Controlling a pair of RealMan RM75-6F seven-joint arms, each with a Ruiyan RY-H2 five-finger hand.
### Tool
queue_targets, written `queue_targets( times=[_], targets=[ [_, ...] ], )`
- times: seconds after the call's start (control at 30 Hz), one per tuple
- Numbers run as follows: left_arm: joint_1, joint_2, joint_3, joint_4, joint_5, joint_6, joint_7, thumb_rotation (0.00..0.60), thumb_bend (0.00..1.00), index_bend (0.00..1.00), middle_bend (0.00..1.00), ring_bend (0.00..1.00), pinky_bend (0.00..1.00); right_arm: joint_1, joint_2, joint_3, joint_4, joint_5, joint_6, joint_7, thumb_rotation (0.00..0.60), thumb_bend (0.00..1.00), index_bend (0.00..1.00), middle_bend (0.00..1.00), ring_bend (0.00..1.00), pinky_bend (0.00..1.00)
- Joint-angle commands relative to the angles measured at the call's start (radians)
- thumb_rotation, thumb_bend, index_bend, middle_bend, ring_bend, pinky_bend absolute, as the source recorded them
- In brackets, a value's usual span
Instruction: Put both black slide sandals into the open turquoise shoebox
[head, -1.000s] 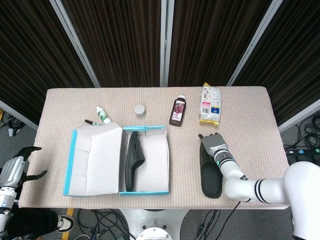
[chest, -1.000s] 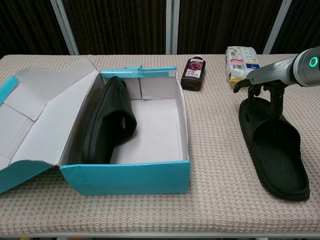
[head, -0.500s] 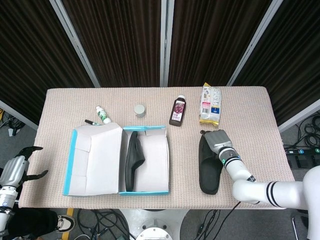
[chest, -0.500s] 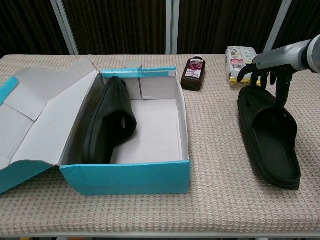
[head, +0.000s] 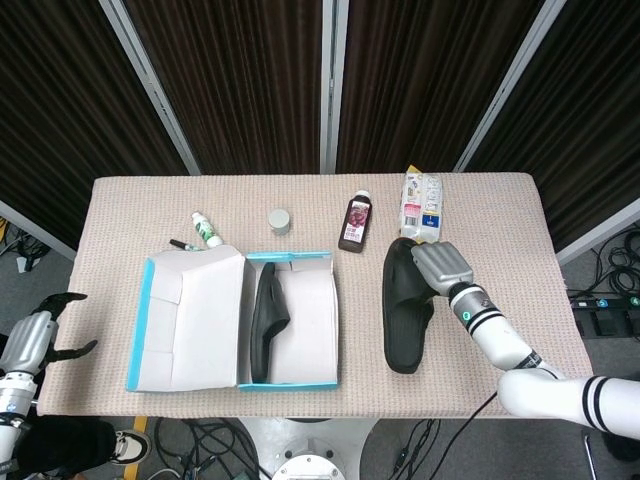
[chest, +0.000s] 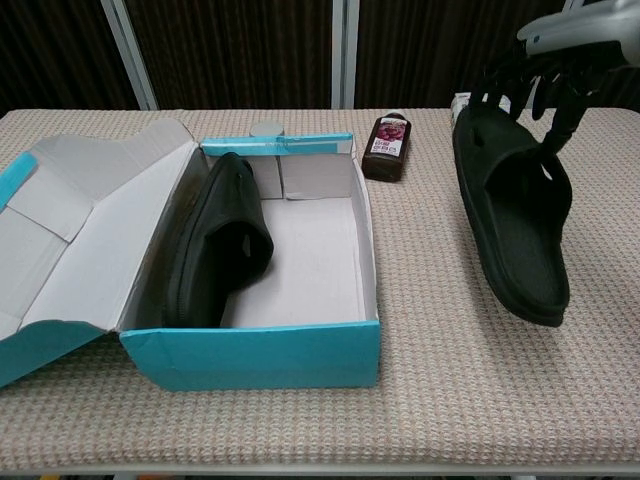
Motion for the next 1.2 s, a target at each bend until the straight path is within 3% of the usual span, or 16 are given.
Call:
queue_targets(
  times=[0.03,0.2,0.43,0.83,1.2],
  targets=[
    [-0.001,0.001,-0.003,-0.004,-0.003,0.0,0.004,0.6,0.17,0.24,0.2,0.13,0.24,-0.077,0.054,0.085,-0.037,-0.156,0.024,0.129,0.6,0.13,0.27,0.51,0.31,0.34],
    [-0.001,0.005,-0.008,-0.012,-0.01,0.002,0.003,0.6,0.17,0.24,0.2,0.13,0.24,-0.112,0.05,0.147,-0.043,-0.269,0.04,0.231,0.6,0.13,0.28,0.51,0.31,0.35],
    [0.007,0.007,-0.014,-0.012,-0.014,0.018,-0.01,0.6,0.17,0.24,0.2,0.13,0.24,-0.124,-0.08,0.208,0.028,-0.385,0.053,0.36,0.6,0.13,0.28,0.51,0.31,0.35],
    [0.019,-0.001,-0.015,0.012,-0.011,0.031,-0.037,0.6,0.17,0.24,0.2,0.13,0.24,-0.135,-0.345,0.239,0.224,-0.526,0.068,0.581,0.6,0.13,0.28,0.52,0.31,0.35],
    [0.026,-0.008,-0.015,0.034,-0.009,0.038,-0.052,0.6,0.17,0.24,0.2,0.13,0.24,-0.131,-0.474,0.226,0.378,-0.614,0.033,0.718,0.6,0.13,0.28,0.52,0.32,0.36]
  ],
)
